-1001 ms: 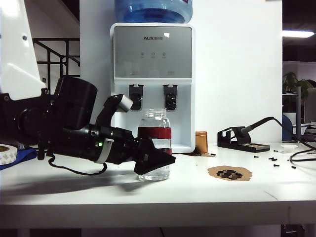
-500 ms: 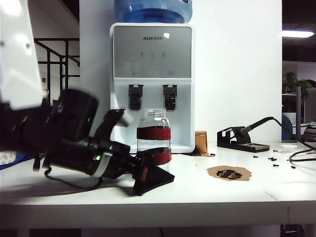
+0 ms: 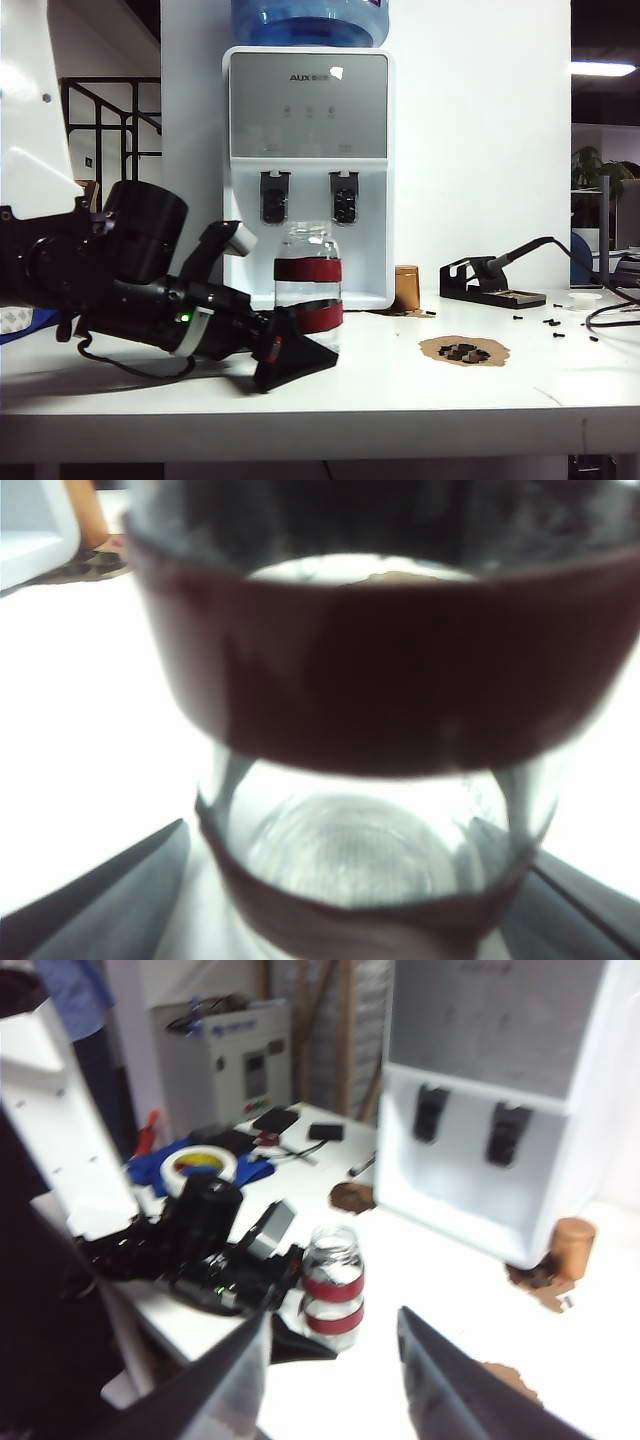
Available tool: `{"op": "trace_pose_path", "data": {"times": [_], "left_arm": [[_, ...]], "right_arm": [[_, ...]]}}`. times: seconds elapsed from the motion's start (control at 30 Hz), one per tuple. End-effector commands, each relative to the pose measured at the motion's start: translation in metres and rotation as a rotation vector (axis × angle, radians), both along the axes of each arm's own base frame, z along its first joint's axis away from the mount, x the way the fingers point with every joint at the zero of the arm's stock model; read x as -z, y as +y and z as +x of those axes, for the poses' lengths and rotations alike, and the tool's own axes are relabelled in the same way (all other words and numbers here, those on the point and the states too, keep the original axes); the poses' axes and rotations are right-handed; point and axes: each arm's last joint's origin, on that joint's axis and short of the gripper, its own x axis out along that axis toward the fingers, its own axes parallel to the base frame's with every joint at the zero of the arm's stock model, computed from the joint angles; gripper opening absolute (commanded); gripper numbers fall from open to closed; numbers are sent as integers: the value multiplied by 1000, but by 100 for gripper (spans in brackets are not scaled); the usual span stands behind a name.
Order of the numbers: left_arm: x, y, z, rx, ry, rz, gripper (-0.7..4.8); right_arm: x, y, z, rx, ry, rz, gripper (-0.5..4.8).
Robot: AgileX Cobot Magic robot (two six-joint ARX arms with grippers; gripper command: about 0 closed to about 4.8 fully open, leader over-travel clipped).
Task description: Pick up the water bottle with two loops of red belts, then reach the front water dispenser and gently press the gray-black baffle horizontally to get a little water.
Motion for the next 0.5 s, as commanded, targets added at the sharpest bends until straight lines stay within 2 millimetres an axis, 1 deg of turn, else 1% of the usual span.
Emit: {"op": "trace_pose_path", "data": {"times": [0.03, 0.13, 0.2, 0.23, 0.33, 0.5], "left_arm": [[14, 16, -1, -3, 116, 47, 479], [17, 28, 1, 6, 160, 36, 479], [19, 36, 0, 31, 194, 22, 479], [20, 38, -1, 46, 201, 16, 479], [22, 43, -16, 134, 213, -5, 479], [20, 54, -36, 172, 156, 43, 479]], "right_arm": [[-4, -1, 1, 60, -16, 20, 214], [-4, -2, 1, 87, -15, 18, 209], [-4, -2, 1, 87, -17, 18, 160], [-4, -2, 1, 86, -16, 18, 147], [-4, -2, 1, 86, -16, 18, 147], [-4, -2, 1, 85, -16, 18, 146]]}}
